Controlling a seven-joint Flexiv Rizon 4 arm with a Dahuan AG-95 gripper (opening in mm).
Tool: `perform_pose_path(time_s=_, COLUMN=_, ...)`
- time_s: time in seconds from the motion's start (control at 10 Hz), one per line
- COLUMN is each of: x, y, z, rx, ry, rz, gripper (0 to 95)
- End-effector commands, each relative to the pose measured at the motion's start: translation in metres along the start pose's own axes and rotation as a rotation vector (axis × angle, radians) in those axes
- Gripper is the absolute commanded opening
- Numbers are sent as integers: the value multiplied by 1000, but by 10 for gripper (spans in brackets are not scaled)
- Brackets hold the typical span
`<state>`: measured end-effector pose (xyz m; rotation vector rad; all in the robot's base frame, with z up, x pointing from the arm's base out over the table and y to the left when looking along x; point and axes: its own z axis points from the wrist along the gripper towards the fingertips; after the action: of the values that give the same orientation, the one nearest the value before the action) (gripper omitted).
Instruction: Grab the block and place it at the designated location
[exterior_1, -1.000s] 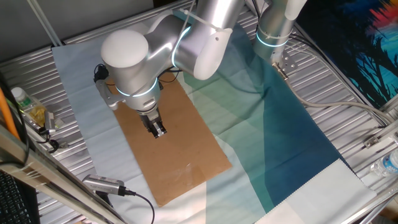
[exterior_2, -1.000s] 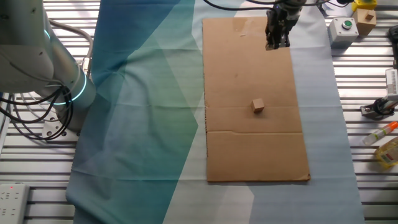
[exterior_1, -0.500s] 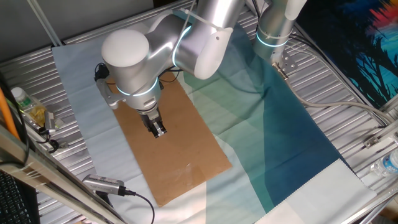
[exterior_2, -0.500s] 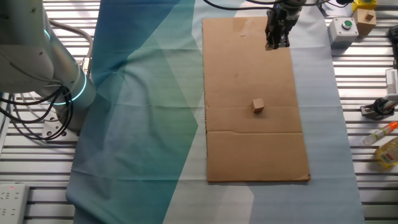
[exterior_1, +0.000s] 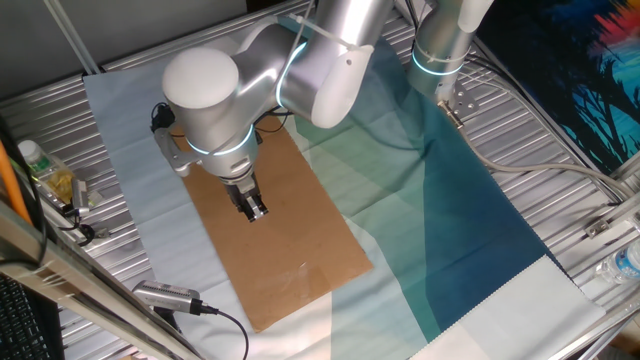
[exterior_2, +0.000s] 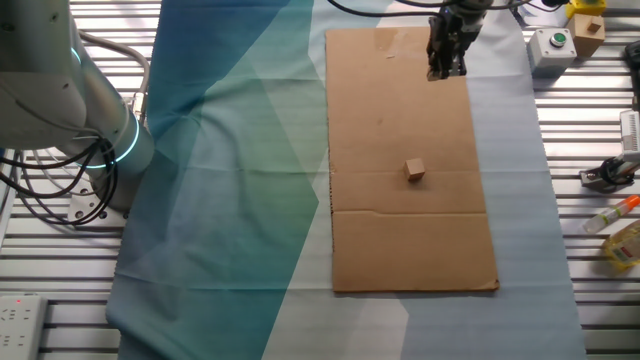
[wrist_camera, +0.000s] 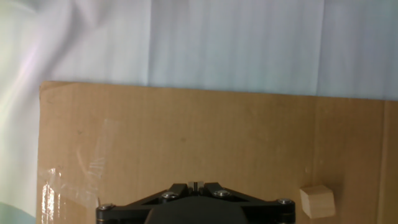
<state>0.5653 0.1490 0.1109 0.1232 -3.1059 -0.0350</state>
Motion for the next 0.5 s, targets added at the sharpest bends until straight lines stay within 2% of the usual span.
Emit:
perform_pose_path(time_s=0.1, x=0, y=0, z=0, rx=3, ry=-3, rz=25, gripper=0)
perform_pose_path(time_s=0.5, x=0, y=0, z=0, rx=3, ry=-3, rz=24, gripper=0)
